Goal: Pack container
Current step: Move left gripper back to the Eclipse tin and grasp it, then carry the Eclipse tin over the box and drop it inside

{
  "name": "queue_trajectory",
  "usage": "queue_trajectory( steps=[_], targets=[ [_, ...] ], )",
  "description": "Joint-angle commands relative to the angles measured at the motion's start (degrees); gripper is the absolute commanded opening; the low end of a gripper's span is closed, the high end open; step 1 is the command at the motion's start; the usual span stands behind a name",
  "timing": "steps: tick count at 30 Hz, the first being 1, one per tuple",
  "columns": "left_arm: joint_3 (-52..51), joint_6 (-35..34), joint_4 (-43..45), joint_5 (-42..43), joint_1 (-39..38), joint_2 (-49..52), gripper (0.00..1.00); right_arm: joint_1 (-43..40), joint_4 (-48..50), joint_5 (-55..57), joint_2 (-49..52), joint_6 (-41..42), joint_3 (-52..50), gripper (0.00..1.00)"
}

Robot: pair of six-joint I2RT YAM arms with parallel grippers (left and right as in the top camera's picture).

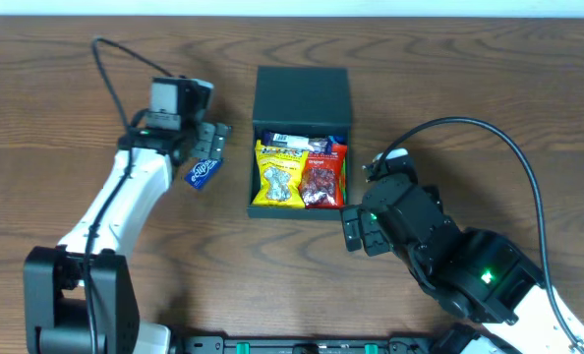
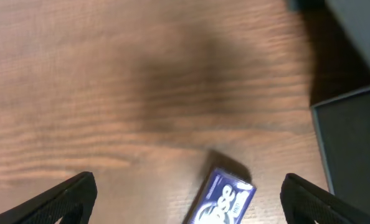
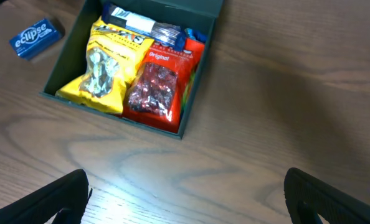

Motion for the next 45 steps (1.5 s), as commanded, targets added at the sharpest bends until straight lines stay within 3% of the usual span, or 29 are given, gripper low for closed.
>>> queue_trajectory(
  steps=[1,8,23,29,39,45],
  targets=[
    [-0.5,-2.58,-0.83,2.73,1.46,-0.48,0.95,0.17,-0.02,1.05,0.02,0.42,-0.44,0.99],
    [-1.57,-2.43,-3.93,5.27,1.27,2.19,0.95,0.17,-0.02,1.05,0.02,0.42,-0.44,0.99],
    [-1.86,9.57,-4.59,9.16,1.07,11.58,0.95,0.17,-0.02,1.05,0.02,0.42,-0.44,0.99],
    [-1.86,10.19,-4.17,9.18,1.07,13.77,0.99,0.17,-0.02,1.05,0.02,0.42,-0.44,0.99],
    [-1.86,11.21,-4.11,7.39,1.07,14.47,0.49,0.17,-0.02,1.05,0.02,0.42,-0.44,0.99],
    [-1.84,11.21,-3.72,6.6,1.07,14.47,0.15,0.17,-0.02,1.05,0.02,0.42,-0.44,0.99]
  ],
)
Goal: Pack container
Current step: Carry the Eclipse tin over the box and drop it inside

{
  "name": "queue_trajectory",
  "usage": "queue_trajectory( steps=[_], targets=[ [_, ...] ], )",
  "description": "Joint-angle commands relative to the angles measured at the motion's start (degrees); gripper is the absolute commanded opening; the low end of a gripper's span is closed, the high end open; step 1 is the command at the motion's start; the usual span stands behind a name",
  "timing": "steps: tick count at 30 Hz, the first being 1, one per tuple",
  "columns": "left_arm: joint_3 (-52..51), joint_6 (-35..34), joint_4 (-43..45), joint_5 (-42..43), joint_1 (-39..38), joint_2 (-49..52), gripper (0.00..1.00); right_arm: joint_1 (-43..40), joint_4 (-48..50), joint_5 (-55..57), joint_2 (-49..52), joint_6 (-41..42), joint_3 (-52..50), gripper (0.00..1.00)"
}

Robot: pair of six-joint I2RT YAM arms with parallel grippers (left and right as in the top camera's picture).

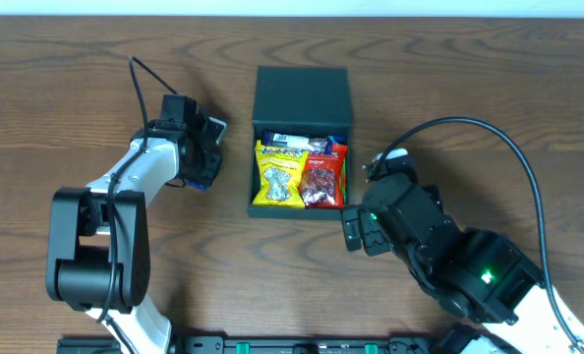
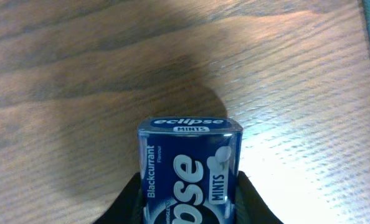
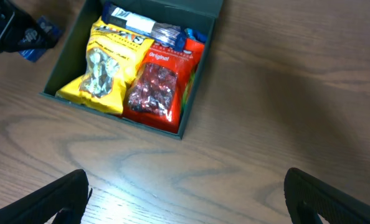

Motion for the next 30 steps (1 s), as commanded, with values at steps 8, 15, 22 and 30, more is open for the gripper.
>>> queue_trajectory(
  steps=[8,15,22,30],
  targets=[
    [0.2,-3.1,0.35,-1.05,-0.2,-0.2,0.06,0.17,-0.02,1.07,0.02,0.42,-0.44,0.99],
    [2.71,-10.32,-2.38,0.9,-1.51,-5.9,0.06,0.17,-0.02,1.07,0.02,0.42,-0.44,0.99],
    [2.71,-12.61,-2.38,1.09,-7.08,-15.78,0.06,0.17,-0.02,1.07,0.02,0.42,-0.44,0.99],
    [2.71,-20.98,-2.32,1.16,-14.6,-20.26,0.06,0.17,-0.02,1.07,0.02,0.42,-0.44,0.99]
  ],
)
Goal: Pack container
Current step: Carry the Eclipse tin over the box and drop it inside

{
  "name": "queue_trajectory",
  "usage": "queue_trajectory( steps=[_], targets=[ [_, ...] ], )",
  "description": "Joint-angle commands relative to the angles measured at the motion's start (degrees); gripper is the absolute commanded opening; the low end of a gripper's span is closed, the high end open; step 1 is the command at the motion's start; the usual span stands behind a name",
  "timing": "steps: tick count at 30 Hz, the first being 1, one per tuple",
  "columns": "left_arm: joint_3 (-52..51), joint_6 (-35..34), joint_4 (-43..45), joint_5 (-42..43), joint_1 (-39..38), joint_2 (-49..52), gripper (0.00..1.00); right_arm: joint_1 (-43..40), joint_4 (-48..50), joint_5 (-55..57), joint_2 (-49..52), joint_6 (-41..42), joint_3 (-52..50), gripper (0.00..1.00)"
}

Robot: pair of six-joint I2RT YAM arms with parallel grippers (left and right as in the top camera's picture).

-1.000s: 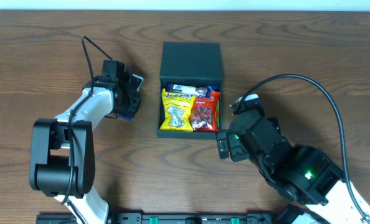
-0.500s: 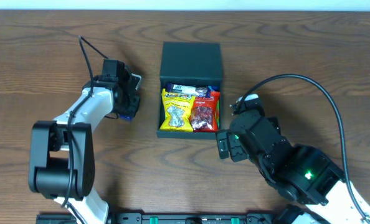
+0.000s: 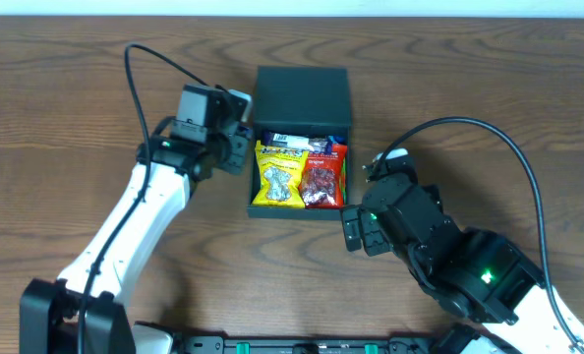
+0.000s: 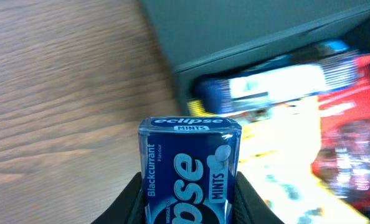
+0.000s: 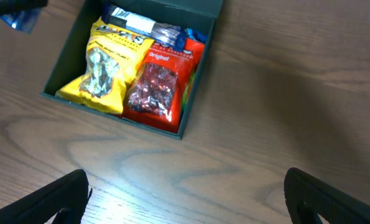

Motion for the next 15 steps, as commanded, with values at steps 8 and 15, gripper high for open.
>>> queue_trajectory(
  steps=[8,15],
  targets=[
    [1.2,-18.12,0.46,0.7,-10.14,-0.31,0.06,0.17,-0.02,1.05,0.02,0.42,-0.44,0.99],
    [1.2,-25.24,0.83,0.63,-15.5,-0.28,0.06,0.17,-0.02,1.05,0.02,0.42,-0.44,0.99]
  ],
)
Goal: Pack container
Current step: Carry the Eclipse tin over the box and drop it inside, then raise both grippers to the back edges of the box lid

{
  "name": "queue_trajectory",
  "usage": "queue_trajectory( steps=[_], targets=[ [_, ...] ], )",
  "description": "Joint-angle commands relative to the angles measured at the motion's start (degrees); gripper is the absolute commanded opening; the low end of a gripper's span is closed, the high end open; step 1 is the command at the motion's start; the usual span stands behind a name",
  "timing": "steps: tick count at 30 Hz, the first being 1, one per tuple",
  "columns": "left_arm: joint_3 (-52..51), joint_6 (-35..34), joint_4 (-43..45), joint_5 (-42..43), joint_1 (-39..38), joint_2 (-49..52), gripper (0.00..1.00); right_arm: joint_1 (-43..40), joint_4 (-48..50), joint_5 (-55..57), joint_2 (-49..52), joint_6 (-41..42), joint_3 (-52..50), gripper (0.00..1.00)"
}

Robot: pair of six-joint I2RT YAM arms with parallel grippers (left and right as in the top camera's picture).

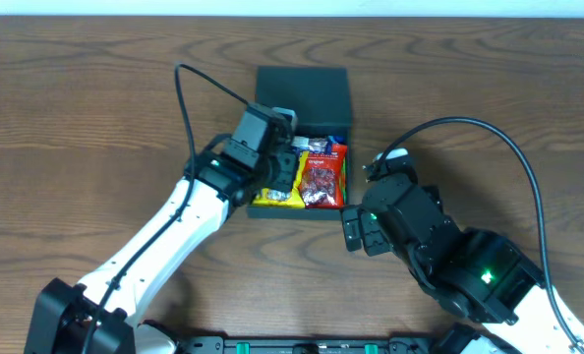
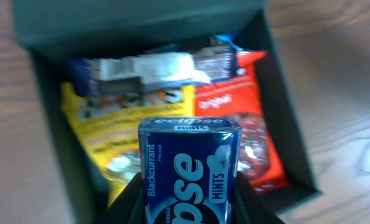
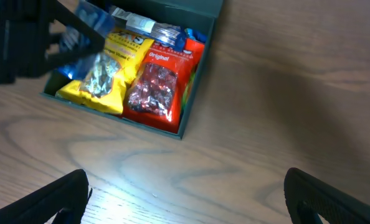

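Observation:
My left gripper (image 2: pixel 189 198) is shut on a blue Eclipse mints tin (image 2: pixel 189 171), held above the open dark green box (image 1: pixel 255 209). Inside the box lie a yellow snack bag (image 2: pixel 119 134), a red snack bag (image 2: pixel 250 134) and a blue-and-white wrapped bar (image 2: pixel 151 65) at the far end. From overhead the left gripper (image 1: pixel 280 163) sits over the box's left half, covering the yellow bag. My right gripper (image 3: pixel 188 199) stands open over bare wood, below and right of the box (image 3: pixel 191 74).
The box's lid (image 1: pixel 302 93) lies open flat behind it. A black cable (image 1: pixel 513 157) arcs over the right arm. The wooden table (image 1: pixel 76 98) stretches bare to the left and right of the box.
My left gripper moved right with the mints tin, from beside the box's left edge to directly above the snack bags inside. The right arm stayed still.
My left gripper stood open over the mints tin lying on the table left of the box. Then it was shut on the tin there. Then it held the tin at the box's left edge, and now it holds it over the box's contents.

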Motion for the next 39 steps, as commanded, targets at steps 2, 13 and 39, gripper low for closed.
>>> queue_trajectory(
  steps=[2,13,39],
  targets=[
    [1.2,-4.74,0.81,0.46,-1.88,-0.15,0.35,0.17,-0.02,1.05,0.02,0.42,-0.44,0.99],
    [1.2,-4.68,1.4,-0.13,-1.88,-0.17,0.95,0.17,-0.02,1.05,0.02,0.42,-0.44,0.99],
    [1.2,-4.68,1.6,-7.98,13.97,-0.17,0.96,0.17,0.85,-1.03,0.02,0.42,-0.44,0.99]
  ],
)
